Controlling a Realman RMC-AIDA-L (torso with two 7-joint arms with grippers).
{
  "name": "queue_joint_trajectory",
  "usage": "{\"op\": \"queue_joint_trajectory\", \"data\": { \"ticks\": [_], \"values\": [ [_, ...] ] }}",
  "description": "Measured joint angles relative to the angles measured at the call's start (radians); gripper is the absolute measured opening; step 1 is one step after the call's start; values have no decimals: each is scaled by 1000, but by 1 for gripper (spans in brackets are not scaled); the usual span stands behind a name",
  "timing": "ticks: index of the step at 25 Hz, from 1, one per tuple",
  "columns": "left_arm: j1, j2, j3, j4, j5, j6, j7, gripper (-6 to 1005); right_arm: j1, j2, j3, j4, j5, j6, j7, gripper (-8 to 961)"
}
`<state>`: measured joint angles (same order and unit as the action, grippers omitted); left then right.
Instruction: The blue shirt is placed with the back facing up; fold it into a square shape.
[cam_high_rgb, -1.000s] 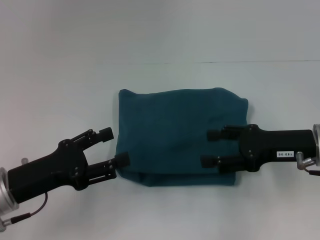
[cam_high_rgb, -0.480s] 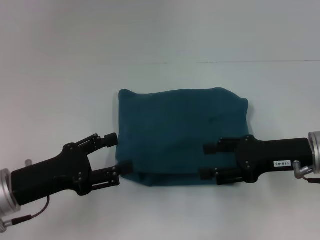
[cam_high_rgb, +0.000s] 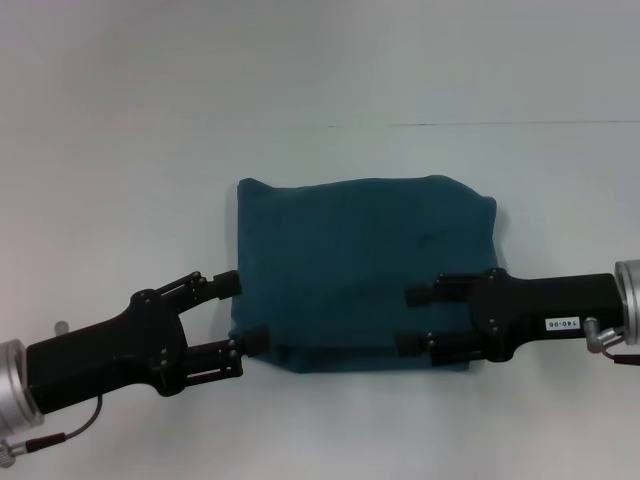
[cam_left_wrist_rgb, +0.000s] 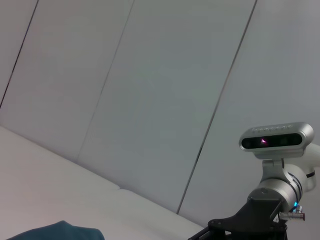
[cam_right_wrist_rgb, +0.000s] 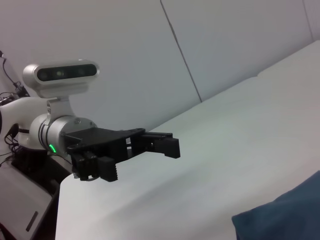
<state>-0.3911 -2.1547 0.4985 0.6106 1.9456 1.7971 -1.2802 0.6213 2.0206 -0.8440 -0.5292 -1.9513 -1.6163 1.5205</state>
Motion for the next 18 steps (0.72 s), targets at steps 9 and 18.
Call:
{"op": "queue_joint_trajectory", "data": {
  "ticks": [9, 18],
  "values": [
    [-11, 2, 0, 1, 19, -1, -9, 909, 4, -1, -6, 0, -2, 9, 8, 878],
    [-15, 3, 0, 2, 43, -10, -27, 909, 3, 0, -6, 0, -4, 9, 26, 880]
  ]
}}
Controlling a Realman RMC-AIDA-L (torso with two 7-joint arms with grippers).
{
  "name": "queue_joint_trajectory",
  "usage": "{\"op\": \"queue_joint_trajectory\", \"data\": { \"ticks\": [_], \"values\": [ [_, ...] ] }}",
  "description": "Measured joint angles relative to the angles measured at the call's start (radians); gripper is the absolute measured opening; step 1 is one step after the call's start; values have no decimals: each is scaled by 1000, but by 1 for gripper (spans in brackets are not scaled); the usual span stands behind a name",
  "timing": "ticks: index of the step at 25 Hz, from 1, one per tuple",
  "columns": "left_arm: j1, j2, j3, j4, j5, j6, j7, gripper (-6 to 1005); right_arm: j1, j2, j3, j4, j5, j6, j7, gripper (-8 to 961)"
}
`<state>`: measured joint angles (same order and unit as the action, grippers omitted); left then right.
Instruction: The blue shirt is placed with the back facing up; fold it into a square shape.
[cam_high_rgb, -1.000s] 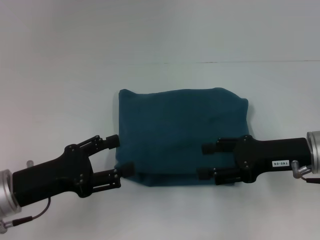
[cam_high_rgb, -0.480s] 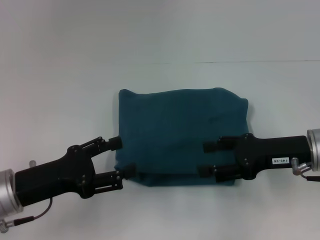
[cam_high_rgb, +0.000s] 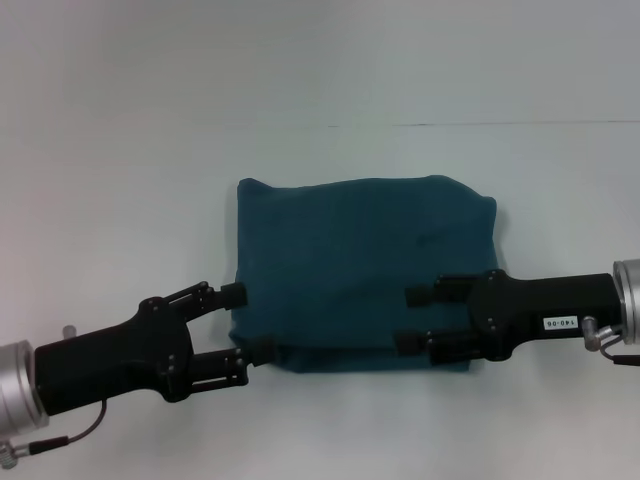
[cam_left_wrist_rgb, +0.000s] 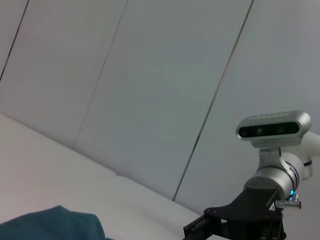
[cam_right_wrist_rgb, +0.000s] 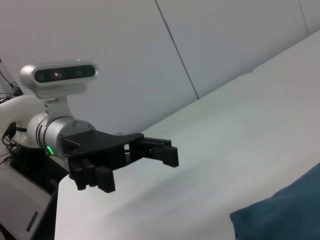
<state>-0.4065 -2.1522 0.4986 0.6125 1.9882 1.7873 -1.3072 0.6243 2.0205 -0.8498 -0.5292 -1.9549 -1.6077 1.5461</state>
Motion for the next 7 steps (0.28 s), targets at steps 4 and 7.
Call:
{"op": "queue_joint_trajectory", "data": {
  "ticks": [4, 7],
  "values": [
    [-3, 1, 1, 1, 7, 0, -8, 909, -2, 1, 0, 0, 0, -1, 0, 880],
    [-3, 2, 1, 1, 7, 0, -9, 909, -4, 1, 0, 0, -1, -2, 0, 880]
  ]
}}
